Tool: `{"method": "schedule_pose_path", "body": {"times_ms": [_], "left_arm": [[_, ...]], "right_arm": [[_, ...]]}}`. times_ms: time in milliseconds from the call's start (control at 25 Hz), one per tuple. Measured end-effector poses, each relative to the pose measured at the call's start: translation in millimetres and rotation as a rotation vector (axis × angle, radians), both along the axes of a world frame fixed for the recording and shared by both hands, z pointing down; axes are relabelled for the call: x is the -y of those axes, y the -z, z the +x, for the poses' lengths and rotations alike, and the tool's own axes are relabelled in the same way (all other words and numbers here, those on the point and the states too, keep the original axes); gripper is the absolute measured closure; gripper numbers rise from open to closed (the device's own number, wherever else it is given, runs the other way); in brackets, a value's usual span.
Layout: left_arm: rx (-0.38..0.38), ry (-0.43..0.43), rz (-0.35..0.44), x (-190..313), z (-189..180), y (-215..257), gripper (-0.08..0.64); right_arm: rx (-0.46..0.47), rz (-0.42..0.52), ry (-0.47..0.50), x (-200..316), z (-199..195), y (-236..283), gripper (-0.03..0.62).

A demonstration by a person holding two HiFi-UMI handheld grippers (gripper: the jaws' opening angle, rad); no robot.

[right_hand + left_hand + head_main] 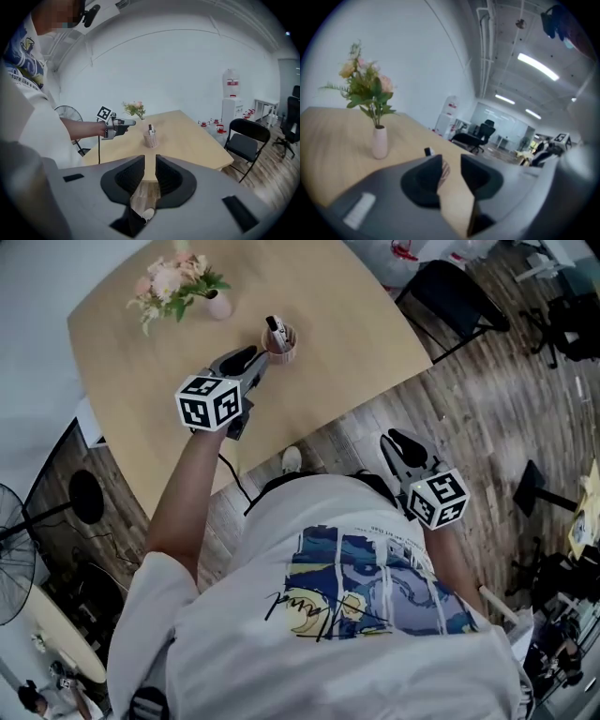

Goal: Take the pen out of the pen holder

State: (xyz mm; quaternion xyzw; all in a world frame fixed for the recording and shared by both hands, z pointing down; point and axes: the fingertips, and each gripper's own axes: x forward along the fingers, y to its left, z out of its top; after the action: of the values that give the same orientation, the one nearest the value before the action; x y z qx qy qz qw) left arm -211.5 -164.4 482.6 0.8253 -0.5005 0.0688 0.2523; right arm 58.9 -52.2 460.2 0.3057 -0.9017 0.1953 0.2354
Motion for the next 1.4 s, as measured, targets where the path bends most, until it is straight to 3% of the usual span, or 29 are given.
{"method": "schedule_pose_path", "body": {"times_ms": [200,480,960,1240,1400], "left_arm": [[0.01,-0.054,-0.023,40.0,-6.8,-21.9,0.425],[0.004,-0.079,-0.049,81.5,-11.3,-43.8,0.409],[-0.042,-0.121,-0.093,102.6,-10.1,-67.9,0.407],[-0.057,-0.145,-0.083,103.7,-6.7,-68.1,0.476],[-0.053,-0.148,-0.073,102.5,-4.8,-64.2,0.479]], "right_arm": [[-0.024,-0.008,-0.147,-5.5,18.7,-1.4,0.525],[-0.053,-0.002,-0.251,-3.2,31.7,3.5,0.525],[-0.085,-0.013,-0.277,-7.4,31.2,10.7,0.525],[-0.096,-0.033,-0.277,-13.2,28.9,7.0,0.525],[-0.095,-0.041,-0.279,-15.7,31.0,7.0,0.526]]}}
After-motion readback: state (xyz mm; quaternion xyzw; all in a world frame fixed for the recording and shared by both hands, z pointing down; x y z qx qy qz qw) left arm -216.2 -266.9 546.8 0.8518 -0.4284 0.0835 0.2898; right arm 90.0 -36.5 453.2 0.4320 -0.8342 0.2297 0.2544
